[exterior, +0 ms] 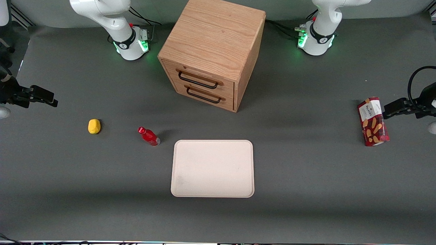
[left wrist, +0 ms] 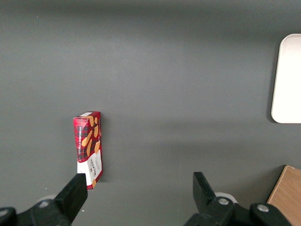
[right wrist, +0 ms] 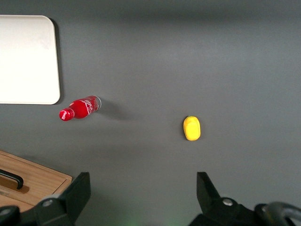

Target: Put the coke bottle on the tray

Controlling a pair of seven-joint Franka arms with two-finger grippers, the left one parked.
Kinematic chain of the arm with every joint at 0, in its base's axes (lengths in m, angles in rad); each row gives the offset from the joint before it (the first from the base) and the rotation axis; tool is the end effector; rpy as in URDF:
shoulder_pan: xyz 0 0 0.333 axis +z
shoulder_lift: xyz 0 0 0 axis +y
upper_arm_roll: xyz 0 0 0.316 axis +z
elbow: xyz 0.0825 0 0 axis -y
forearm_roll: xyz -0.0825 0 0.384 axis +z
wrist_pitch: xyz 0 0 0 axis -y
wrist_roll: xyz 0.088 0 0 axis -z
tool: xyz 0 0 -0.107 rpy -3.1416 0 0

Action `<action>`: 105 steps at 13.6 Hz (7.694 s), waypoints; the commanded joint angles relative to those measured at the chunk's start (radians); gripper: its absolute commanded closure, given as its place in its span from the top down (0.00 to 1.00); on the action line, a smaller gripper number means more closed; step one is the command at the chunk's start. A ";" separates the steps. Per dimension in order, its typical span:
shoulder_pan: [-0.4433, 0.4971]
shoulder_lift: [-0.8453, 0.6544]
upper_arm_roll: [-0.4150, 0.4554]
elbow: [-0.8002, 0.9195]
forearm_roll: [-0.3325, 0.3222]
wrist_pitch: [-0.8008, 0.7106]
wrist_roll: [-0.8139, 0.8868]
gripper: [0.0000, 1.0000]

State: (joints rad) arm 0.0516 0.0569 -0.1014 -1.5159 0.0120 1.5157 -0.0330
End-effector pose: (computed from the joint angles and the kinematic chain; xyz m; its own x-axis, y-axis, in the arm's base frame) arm 0.5656 -0.0251 0.6138 0.9983 -0.0162 -0.0565 -0.0167 -0.9998 -0.0081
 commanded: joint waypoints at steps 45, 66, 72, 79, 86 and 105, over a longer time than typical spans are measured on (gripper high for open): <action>0.318 0.004 0.035 -0.430 0.017 0.562 0.331 1.00; 0.317 0.144 0.035 -0.656 0.006 1.029 0.303 1.00; 0.315 0.138 0.035 -0.607 0.006 0.926 0.303 0.96; 0.317 0.146 0.035 -0.610 0.006 0.926 0.301 0.68; 0.317 0.144 0.035 -0.607 0.006 0.922 0.301 0.00; 0.295 0.095 0.025 0.178 0.019 -0.096 0.251 0.00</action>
State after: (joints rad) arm 0.3525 0.1456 -0.0714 -1.4270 0.0146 1.4926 0.2465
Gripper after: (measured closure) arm 0.692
